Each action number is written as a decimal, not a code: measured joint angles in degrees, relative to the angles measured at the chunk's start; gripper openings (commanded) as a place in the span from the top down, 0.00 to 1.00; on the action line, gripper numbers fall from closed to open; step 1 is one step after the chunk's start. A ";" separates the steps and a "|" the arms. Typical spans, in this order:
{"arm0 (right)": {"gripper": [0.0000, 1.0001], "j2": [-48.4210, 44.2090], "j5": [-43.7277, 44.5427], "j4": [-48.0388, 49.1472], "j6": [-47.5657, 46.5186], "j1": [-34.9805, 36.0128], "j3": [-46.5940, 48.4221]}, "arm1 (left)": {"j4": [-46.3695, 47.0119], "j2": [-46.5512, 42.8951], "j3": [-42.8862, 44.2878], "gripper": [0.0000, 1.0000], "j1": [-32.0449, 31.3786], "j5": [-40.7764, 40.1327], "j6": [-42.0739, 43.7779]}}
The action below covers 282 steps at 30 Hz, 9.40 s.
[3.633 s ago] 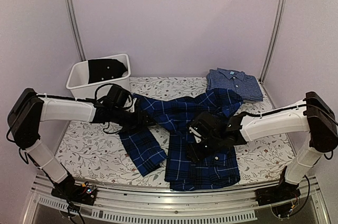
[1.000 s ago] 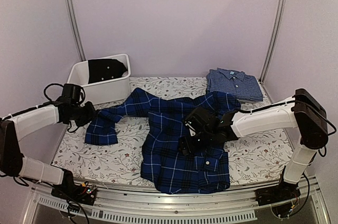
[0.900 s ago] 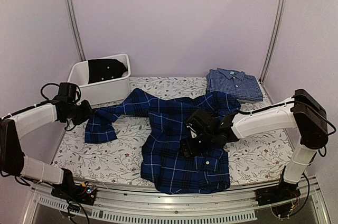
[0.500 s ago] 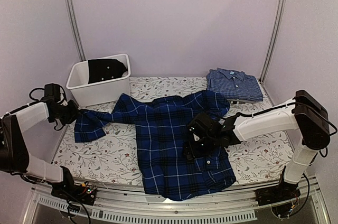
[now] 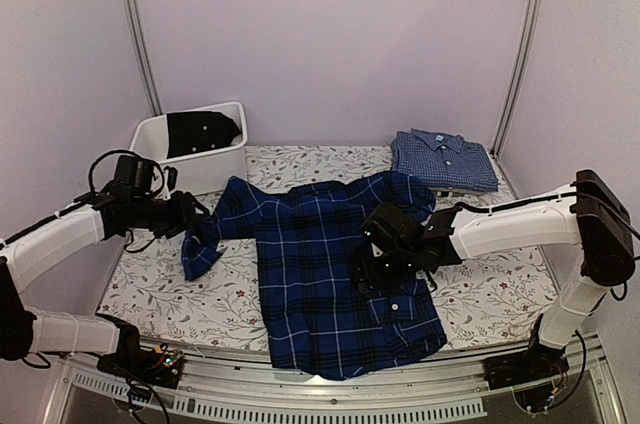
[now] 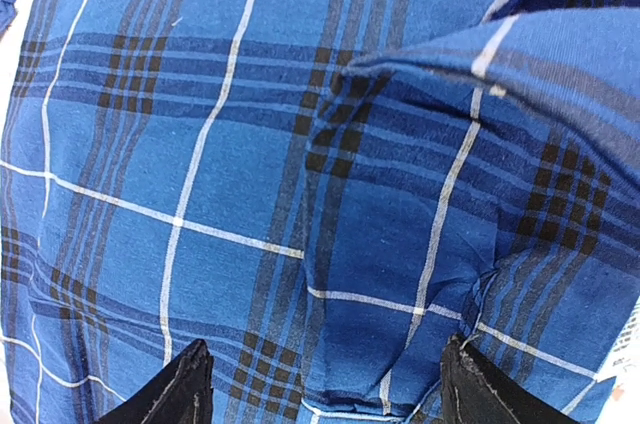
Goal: Fold and stack the long sleeve shirts
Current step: Flatten out the crumpled shirt at the center of the board.
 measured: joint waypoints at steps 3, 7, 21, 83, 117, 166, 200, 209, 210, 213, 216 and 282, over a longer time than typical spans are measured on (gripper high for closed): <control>0.24 0.00 0.09 -0.79 0.02 0.04 0.37 | 0.04 1.57 -0.13 0.44 -6.86 -0.74 -1.29; 0.24 0.00 0.17 -2.29 0.59 0.33 0.37 | -0.09 4.76 -0.11 0.38 -12.02 -2.80 -2.58; 0.25 0.00 1.84 -4.98 2.16 0.37 0.37 | -12.76 0.70 9.97 0.24 -10.82 -22.93 3.26; 0.60 2.47 2.91 -11.58 10.91 9.33 -0.20 | 16.41 29.03 0.74 0.23 -30.32 -0.31 0.04; 0.48 -0.83 5.35 -12.68 10.54 4.70 4.52 | 14.84 29.03 1.36 0.23 -30.23 -0.39 0.22; 1.00 -6.93 16.28 -15.26 -0.15 -14.16 19.47 | 13.51 29.49 2.27 0.24 -30.21 -0.11 1.18; 1.00 -16.55 18.75 -10.36 -14.82 -51.12 12.17 | 5.88 20.57 -4.44 0.27 -34.73 5.73 0.57; 0.59 -16.70 13.66 -9.70 -13.79 -54.45 7.87 | -1.84 15.82 -2.89 0.27 -34.88 2.62 -2.99; 0.53 -16.83 12.96 -9.49 -13.90 -54.40 7.58 | -2.56 15.78 -1.55 0.28 -34.88 1.68 -3.17; 0.44 -17.75 11.58 -9.33 -13.86 -53.64 6.45 | -2.86 15.69 1.62 0.28 -34.69 -0.13 -3.72; 0.43 -19.34 11.04 -9.66 -13.94 -51.93 6.23 | -2.43 15.74 3.76 0.28 -34.03 -1.20 -4.00; 0.69 49.22 -14.91 0.28 -9.33 -25.59 62.29 | 3.91 24.81 0.44 0.27 -34.62 5.88 -6.56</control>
